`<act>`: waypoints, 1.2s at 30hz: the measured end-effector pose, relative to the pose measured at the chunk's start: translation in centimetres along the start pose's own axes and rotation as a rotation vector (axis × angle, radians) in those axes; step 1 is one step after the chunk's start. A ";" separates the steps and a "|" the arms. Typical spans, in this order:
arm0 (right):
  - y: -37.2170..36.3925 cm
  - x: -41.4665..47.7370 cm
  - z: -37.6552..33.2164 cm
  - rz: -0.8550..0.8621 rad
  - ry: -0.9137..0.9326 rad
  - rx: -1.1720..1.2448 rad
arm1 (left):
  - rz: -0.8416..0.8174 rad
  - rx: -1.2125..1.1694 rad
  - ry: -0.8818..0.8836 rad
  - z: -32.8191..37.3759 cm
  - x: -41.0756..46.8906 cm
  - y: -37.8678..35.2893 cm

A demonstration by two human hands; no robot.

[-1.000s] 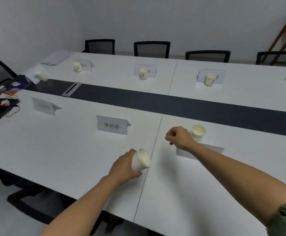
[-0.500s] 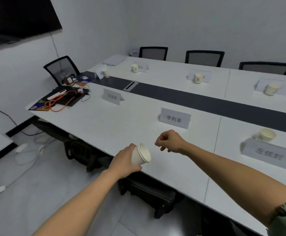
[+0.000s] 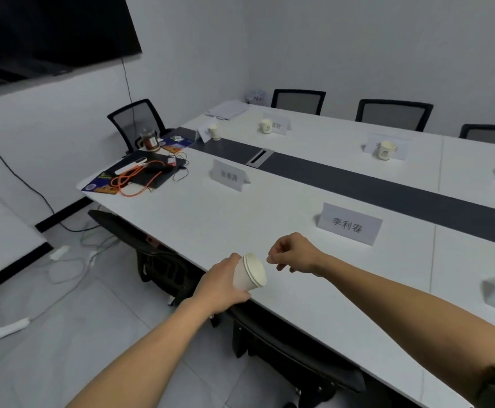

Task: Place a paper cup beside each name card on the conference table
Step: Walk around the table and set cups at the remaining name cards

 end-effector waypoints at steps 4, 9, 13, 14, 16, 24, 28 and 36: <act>1.3 4.2 0.5 0.002 -0.006 0.005 | -0.016 0.026 -0.011 1.1 5.1 1.5; 4.6 9.2 0.4 0.059 -0.009 -0.007 | -0.023 0.017 -0.057 3.5 11.3 3.4; 6.4 11.6 0.6 0.096 -0.042 -0.021 | -0.049 0.006 -0.108 4.6 14.9 4.0; 6.9 12.2 0.8 0.112 -0.052 -0.020 | -0.059 0.006 -0.122 4.9 16.1 4.1; 7.6 13.4 1.3 0.145 -0.072 -0.012 | -0.081 0.019 -0.152 5.3 18.2 4.3; 9.4 16.9 2.2 0.319 -0.175 0.018 | -0.180 0.076 -0.312 7.2 25.9 5.5; 10.1 17.7 2.5 0.409 -0.223 0.031 | -0.224 0.099 -0.403 8.2 28.8 5.6; 10.7 15.2 4.9 0.535 -0.338 0.079 | -0.350 0.132 -0.507 10.6 30.4 2.6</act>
Point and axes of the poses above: each hand's wrist, its own x-axis towards the middle knuckle, its own y-axis out of the back of the hand, z = x × y, the point moved 1 cm from there along x, towards the middle knuckle, and after that the axes turned 14 degrees about y, right-handed, at the moved point
